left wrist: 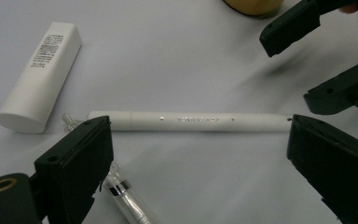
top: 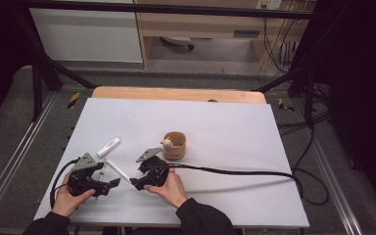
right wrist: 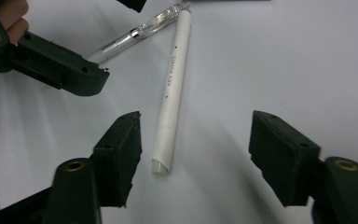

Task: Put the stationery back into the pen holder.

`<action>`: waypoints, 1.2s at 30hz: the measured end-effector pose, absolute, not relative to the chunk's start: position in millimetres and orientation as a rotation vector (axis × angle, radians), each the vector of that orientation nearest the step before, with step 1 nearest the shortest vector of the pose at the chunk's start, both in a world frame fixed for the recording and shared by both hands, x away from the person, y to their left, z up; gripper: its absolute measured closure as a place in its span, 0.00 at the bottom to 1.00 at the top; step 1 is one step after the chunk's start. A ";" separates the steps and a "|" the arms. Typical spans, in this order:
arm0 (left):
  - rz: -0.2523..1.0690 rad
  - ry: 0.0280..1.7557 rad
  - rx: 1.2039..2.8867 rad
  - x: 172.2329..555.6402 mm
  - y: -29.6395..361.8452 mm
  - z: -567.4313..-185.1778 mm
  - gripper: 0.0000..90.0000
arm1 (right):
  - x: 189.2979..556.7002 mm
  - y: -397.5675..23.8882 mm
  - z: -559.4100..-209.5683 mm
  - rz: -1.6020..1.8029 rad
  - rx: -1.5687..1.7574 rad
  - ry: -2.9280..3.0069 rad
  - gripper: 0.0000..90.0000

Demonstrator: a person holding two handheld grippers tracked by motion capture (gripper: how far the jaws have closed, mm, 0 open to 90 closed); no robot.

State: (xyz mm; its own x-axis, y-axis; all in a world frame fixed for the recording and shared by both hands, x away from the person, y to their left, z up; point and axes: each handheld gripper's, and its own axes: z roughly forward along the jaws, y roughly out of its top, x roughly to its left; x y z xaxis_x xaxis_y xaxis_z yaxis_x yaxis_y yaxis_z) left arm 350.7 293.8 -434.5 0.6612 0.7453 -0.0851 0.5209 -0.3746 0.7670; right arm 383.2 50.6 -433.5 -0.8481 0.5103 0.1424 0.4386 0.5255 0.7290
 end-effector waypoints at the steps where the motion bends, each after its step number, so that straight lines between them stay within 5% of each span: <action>1: 0.353 0.980 2.064 350.8 293.9 -434.6 0.08 | 384.0 51.5 -434.9 1.240 0.840 2.664 0.43; 26: 0.352 0.975 2.067 350.6 293.1 -434.4 0.08 | 378.0 77.8 -454.9 1.220 0.778 2.672 0.85; 36: 0.352 0.974 2.068 350.6 293.1 -434.4 0.08 | 376.9 77.9 -455.3 1.227 0.831 2.652 0.87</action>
State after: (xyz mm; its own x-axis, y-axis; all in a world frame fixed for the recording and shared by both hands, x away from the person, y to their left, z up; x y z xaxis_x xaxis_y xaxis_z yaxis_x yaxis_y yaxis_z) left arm 350.6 293.1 -434.4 0.6638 0.7434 -0.0825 0.5189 -0.3783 0.7666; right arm 376.9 77.9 -455.3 -0.8453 0.5183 0.1301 0.4347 0.5254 0.7314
